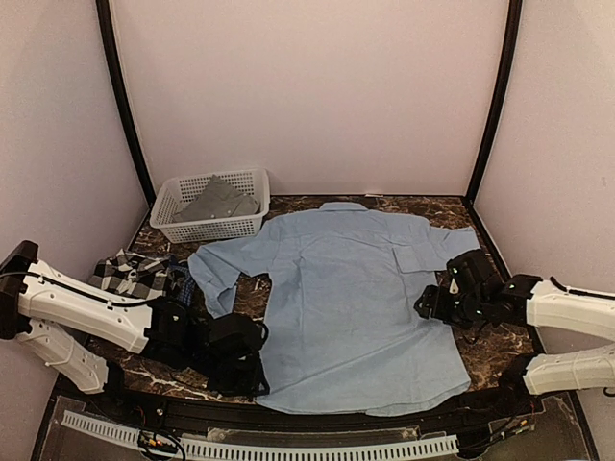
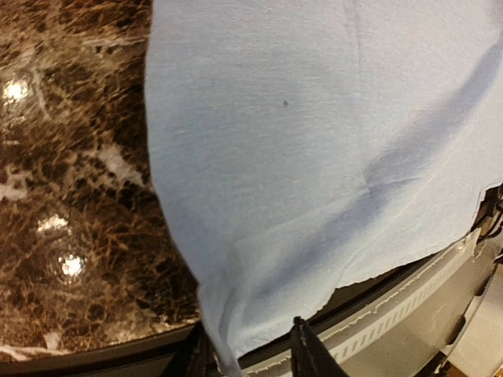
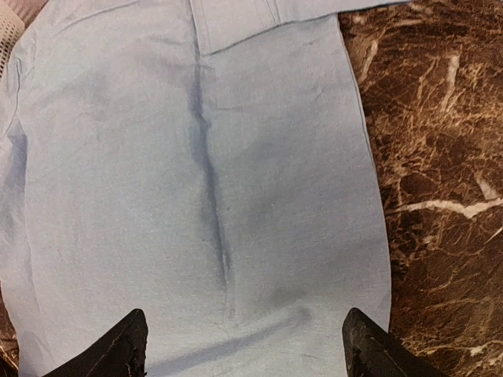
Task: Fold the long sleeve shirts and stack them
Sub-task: Flatten out the crumpled shirt at the center of the board.
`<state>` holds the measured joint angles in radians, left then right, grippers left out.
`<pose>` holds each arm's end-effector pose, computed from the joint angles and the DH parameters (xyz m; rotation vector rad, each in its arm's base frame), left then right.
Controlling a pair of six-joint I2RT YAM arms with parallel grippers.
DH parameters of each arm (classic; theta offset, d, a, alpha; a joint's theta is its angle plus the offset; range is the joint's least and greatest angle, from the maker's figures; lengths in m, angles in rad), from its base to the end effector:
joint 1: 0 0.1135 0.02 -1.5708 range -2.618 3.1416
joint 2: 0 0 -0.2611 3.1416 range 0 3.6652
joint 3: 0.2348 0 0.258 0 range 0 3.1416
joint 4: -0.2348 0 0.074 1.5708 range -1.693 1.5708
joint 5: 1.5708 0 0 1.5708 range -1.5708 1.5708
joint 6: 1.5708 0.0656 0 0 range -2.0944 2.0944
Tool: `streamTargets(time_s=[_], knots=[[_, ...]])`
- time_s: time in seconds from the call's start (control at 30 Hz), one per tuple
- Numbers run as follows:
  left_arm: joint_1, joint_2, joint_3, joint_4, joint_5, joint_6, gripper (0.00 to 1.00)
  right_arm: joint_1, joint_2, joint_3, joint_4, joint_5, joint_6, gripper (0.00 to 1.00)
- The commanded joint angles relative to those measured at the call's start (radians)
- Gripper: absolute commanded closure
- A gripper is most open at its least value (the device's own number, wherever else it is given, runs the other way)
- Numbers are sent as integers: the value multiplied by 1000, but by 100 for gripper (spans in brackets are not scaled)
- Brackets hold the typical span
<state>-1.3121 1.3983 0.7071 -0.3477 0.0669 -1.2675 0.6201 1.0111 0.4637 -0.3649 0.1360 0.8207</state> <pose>0.0667 -0.2694 0.1368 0.0927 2.9500 -0.7998 0.1776 0.1159 0.1455 0.3113 2.5066 0.4399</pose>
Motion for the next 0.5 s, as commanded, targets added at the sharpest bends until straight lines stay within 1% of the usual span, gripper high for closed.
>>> streamTargets(time_s=[0.0,0.13,0.27,0.3,0.33,0.37,0.47], knots=[[-4,-81,73,-137,-71,19,60,4,-30,70,-71,101,-20,17],[10,-113,162,-227,-161,66,49,2,-3,148,-70,167,-94,17],[79,-107,223,-214,-179,158,45,-11,74,231,-21,194,-183,17],[126,-97,239,-203,-174,198,45,-16,100,251,-11,195,-201,17],[148,-89,247,-173,-169,222,45,-22,126,270,-2,195,-216,17],[202,-67,266,-159,-162,266,45,-29,149,288,7,191,-226,18],[317,4,317,-67,-122,358,45,-60,216,328,47,159,-247,22]])
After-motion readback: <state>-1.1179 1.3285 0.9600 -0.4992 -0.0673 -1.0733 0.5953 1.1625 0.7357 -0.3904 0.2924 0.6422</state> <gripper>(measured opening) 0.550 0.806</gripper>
